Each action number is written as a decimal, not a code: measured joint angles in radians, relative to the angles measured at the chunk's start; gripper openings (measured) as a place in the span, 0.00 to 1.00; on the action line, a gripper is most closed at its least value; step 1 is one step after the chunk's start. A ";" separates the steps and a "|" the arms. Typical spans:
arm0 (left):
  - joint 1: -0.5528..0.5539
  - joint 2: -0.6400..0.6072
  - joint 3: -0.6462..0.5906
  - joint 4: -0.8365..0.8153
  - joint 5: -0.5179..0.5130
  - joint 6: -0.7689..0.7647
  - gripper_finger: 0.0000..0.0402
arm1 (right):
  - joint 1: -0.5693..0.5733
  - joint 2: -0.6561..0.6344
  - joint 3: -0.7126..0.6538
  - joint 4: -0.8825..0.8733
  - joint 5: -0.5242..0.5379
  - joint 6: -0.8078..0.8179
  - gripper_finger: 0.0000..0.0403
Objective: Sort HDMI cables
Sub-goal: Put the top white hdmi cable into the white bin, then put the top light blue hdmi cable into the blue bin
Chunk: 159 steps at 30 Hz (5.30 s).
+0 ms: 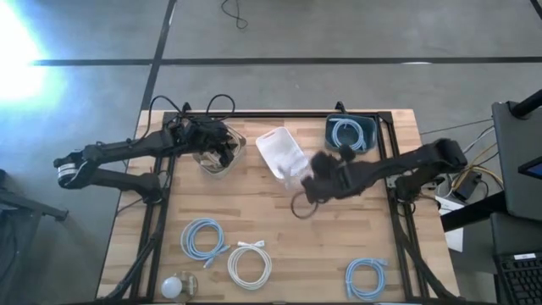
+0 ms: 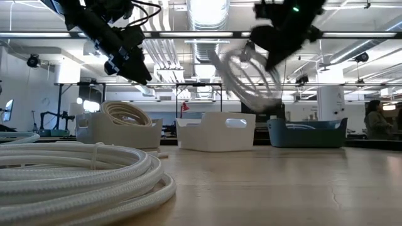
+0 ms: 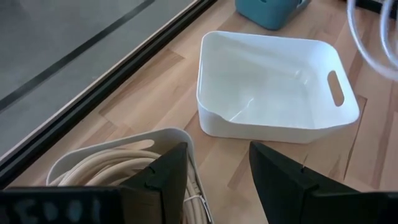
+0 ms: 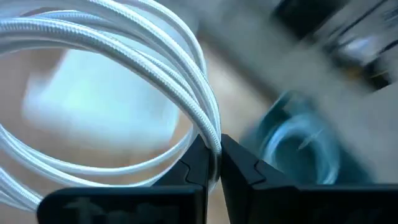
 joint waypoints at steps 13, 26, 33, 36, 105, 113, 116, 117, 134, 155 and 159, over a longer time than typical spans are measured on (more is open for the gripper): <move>0.001 0.000 0.000 0.006 0.000 0.000 0.44 | -0.281 0.100 0.039 0.568 0.010 -0.341 0.05; 0.000 0.000 0.000 0.006 0.000 0.018 0.44 | -0.328 0.258 0.065 0.559 -0.024 -0.262 0.05; 0.000 0.000 0.000 0.006 0.000 0.019 0.44 | -0.328 0.282 0.065 0.501 -0.027 -0.161 0.06; 0.000 0.000 0.000 0.006 0.000 0.019 0.44 | -0.328 0.285 0.064 0.490 -0.032 -0.171 0.06; -0.682 0.103 -0.116 0.067 0.248 -0.270 0.44 | -0.064 -0.313 -0.369 0.554 -0.610 -0.288 0.32; -0.779 0.173 -0.129 -0.161 0.384 -0.723 0.44 | -0.064 -0.342 -0.431 0.598 -0.601 -0.339 0.32; -0.810 0.205 -0.132 -0.102 0.383 -0.821 0.44 | -0.064 -0.331 -0.439 0.608 -0.601 -0.348 0.32; -0.817 0.218 -0.132 -0.077 0.380 -0.844 0.44 | -0.064 -0.325 -0.440 0.609 -0.601 -0.353 0.32; -0.832 0.388 -0.109 0.023 0.488 -1.005 0.44 | -0.064 -0.321 -0.439 0.659 -0.600 -0.409 0.32; -0.862 0.416 -0.082 -0.112 0.407 -1.160 0.34 | -0.064 -0.314 -0.439 0.693 -0.600 -0.420 0.32; -0.862 0.457 -0.082 -0.064 0.411 -1.098 0.34 | -0.064 -0.314 -0.440 0.694 -0.600 -0.420 0.32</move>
